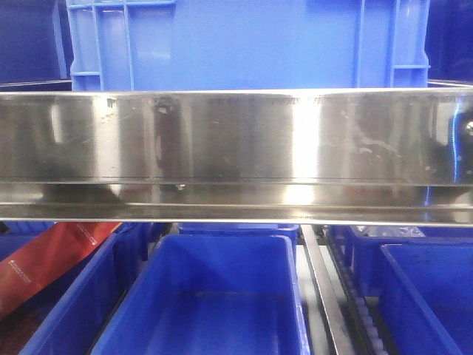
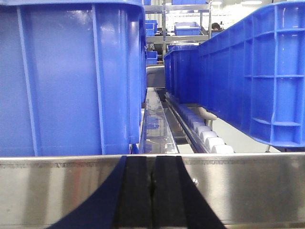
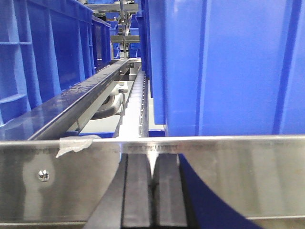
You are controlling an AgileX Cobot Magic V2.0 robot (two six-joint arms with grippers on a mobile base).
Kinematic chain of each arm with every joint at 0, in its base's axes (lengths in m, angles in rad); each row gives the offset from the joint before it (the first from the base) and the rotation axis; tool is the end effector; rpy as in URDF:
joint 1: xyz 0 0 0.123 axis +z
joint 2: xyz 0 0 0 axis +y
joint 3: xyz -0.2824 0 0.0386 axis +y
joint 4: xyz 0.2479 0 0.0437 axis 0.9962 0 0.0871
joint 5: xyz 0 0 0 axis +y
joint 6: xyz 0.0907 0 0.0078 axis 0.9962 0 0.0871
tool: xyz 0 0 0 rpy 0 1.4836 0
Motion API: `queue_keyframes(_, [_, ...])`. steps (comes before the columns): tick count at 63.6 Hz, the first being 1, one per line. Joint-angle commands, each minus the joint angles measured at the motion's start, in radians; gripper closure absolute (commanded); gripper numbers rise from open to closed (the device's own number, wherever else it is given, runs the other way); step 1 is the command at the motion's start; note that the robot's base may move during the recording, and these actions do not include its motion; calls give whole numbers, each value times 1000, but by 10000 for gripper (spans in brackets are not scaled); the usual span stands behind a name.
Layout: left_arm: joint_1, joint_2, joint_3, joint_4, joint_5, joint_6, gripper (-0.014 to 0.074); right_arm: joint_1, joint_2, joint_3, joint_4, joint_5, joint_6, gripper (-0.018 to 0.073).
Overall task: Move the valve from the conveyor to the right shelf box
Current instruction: 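Raise both empty grippers up out of the blue bin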
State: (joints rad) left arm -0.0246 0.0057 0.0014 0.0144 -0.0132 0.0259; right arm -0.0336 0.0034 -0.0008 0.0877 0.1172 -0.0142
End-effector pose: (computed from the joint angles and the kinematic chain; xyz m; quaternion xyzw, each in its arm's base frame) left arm 0.0567 -0.0014 0.2135 0.0219 0.6730 0.0057 0.7393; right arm 0.0567 -0.0010 0.2026 0.0347 0.7175 0.0173 0.6954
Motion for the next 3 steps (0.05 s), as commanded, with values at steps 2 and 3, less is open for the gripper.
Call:
queue_keyframes(2, [3,-6,-1,-5,-22,-5,707,-6,-3,1,4,-25,1,713])
queue_keyframes(3, [3,-6,-1,-5,-22,-5,707,-6,-3,1,4,-25,1,713])
